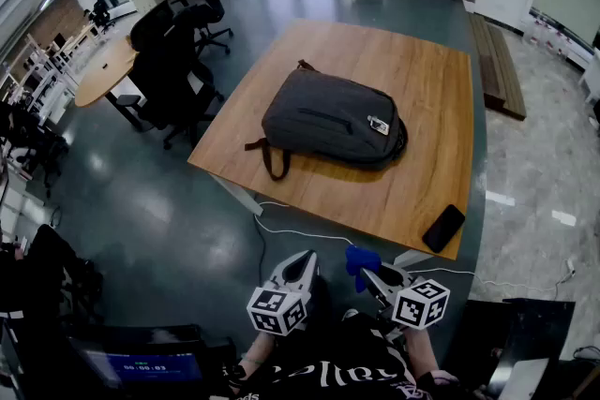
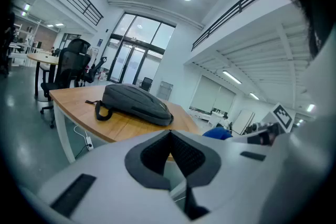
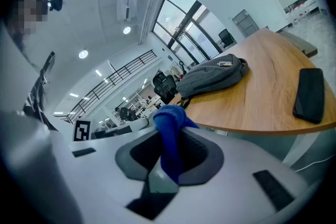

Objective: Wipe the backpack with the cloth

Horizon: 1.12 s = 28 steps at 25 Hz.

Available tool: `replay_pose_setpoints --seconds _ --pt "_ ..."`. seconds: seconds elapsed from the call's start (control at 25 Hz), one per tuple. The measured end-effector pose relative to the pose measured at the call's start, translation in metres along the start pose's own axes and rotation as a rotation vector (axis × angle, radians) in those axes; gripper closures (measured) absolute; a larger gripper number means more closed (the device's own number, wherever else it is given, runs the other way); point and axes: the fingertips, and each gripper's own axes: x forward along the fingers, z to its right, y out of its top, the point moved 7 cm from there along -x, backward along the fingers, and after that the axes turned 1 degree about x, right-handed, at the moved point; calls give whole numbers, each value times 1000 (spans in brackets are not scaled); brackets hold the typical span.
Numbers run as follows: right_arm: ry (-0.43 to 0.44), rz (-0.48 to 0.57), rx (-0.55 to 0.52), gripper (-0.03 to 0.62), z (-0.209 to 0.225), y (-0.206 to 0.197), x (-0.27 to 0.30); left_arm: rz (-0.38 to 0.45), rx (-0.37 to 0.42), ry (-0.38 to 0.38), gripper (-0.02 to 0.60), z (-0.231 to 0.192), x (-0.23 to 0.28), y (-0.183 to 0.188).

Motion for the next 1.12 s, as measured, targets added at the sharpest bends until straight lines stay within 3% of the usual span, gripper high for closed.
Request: replay_pose_setpoints --seconds 0.24,0.48,0.8,1.12 --pt "-1 7 1 528 -1 43 73 15 33 -2 583 -71 33 54" --pt "57 -27 -27 528 -17 87 174 47 9 51 583 -157 55 102" --pt "80 -69 -50 528 -21 129 300 -10 -32 90 583 -247 74 117" --pt "91 -130 -76 528 -20 153 383 -53 -41 48 583 -270 106 124"
